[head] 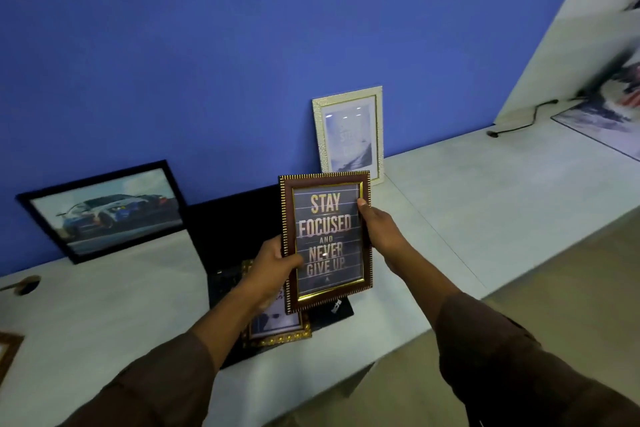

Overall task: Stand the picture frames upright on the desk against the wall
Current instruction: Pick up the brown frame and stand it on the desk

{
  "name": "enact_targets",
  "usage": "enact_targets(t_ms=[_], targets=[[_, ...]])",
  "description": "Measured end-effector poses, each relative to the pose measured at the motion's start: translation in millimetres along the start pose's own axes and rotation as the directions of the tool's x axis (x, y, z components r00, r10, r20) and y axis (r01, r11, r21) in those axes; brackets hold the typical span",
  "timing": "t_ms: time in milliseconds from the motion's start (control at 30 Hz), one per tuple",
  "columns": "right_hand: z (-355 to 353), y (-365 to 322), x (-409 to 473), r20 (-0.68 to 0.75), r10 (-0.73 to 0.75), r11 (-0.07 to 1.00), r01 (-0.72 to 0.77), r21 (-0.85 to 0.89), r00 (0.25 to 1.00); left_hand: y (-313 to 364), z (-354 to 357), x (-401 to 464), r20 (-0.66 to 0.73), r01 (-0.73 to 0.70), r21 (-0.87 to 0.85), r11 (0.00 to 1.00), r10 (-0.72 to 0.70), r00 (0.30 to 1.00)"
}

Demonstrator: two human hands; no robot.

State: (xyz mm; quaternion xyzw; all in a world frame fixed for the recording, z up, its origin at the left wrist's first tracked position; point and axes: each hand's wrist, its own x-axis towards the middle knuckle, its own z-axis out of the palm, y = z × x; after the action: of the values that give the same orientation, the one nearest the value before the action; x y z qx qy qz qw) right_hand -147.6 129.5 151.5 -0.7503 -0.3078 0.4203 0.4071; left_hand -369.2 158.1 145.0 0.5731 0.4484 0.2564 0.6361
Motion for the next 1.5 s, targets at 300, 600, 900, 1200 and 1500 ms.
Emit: enact_targets(t_ms=[300,600,900,1200,1500], targets=[[-20.1,8.9,65.0,-0.194,0.025,0.99,0.002,0.139,0.981,-3.0,22.8,83.2,0.151,0.145,0.129,0.981,-0.163,0.975],[-52.6,34.4,125.5,-0.176,0.002,0.978,0.035,0.207,0.984,-2.8,63.6,140.1,0.286,0.367,-0.246,0.897,-0.295,0.912],[-112.6,65.0,188.8,-0.009,-0.053,0.99,0.054,0.133,0.999,-20.7,132.7,209.3,0.192,0.412,-0.616,0.671,-0.379,0.905],[-155.5,90.6,229.4,0.161,0.004,0.954,-0.052,0.295,0.987,-18.5,180.0,265.2,0.006,0.381,-0.531,0.757,-0.447,0.895],[-166.0,116.0,253.5,0.215,0.147,0.915,-0.216,0.342,0.965,-38.7,196.6,287.9,-0.071,0.43,-0.443,0.787,-0.509,0.858]])
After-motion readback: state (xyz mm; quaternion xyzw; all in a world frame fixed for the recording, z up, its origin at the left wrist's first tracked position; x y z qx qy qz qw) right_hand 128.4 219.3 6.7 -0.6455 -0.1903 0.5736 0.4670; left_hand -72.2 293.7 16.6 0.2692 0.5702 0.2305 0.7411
